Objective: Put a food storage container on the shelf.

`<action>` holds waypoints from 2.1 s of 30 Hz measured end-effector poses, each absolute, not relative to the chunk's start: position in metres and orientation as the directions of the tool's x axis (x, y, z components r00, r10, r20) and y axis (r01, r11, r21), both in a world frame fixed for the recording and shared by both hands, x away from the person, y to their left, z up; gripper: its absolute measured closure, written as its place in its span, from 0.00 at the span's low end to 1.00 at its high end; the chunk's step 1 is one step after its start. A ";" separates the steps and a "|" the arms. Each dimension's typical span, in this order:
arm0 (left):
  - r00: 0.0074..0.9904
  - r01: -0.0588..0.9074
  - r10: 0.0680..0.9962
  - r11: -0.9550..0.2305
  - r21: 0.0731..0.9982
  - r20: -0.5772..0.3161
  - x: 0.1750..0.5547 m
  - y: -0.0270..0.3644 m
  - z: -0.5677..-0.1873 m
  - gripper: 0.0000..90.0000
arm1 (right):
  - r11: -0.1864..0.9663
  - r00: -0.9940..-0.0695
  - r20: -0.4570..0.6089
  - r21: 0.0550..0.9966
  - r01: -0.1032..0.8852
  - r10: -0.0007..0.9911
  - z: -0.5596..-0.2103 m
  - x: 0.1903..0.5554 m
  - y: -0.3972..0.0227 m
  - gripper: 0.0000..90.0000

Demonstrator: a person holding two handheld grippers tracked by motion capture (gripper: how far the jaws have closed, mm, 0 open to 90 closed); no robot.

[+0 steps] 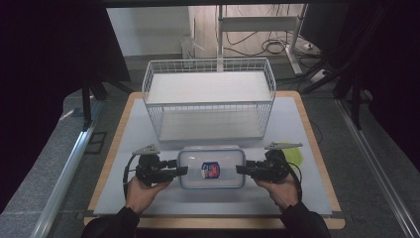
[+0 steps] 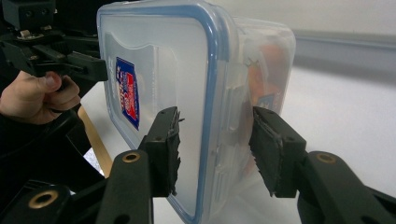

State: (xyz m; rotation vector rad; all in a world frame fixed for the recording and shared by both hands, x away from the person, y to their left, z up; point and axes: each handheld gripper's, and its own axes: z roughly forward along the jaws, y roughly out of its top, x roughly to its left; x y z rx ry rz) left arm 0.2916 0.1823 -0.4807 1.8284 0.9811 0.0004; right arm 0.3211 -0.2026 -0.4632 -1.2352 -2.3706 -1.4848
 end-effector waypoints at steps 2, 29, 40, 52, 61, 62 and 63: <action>0.667 0.618 0.615 -0.144 0.773 -0.420 0.293 0.184 -0.477 0.54 | 0.208 -0.679 0.447 0.725 0.656 0.582 -0.459 0.323 -0.201 0.59; 0.678 0.561 0.640 -0.131 0.817 -0.363 0.330 0.193 -0.400 0.55 | 0.181 -0.723 0.412 0.788 0.588 0.554 -0.390 0.367 -0.192 0.59; 0.678 0.541 0.648 -0.121 0.832 -0.346 0.346 0.197 -0.365 0.55 | 0.163 -0.733 0.402 0.808 0.566 0.549 -0.358 0.385 -0.187 0.59; 0.679 0.528 0.648 -0.103 0.843 -0.346 0.372 0.201 -0.334 0.55 | 0.148 -0.732 0.402 0.815 0.560 0.550 -0.328 0.408 -0.185 0.59; 0.682 0.529 0.640 -0.097 0.843 -0.354 0.397 0.201 -0.320 0.55 | 0.138 -0.725 0.391 0.823 0.551 0.567 -0.306 0.429 -0.184 0.59; 0.682 0.529 0.639 -0.096 0.843 -0.355 0.399 0.201 -0.319 0.55 | 0.137 -0.725 0.390 0.824 0.550 0.568 -0.305 0.431 -0.184 0.59; 0.682 0.529 0.638 -0.092 0.844 -0.357 0.402 0.201 -0.318 0.55 | 0.136 -0.724 0.390 0.824 0.550 0.569 -0.303 0.433 -0.184 0.59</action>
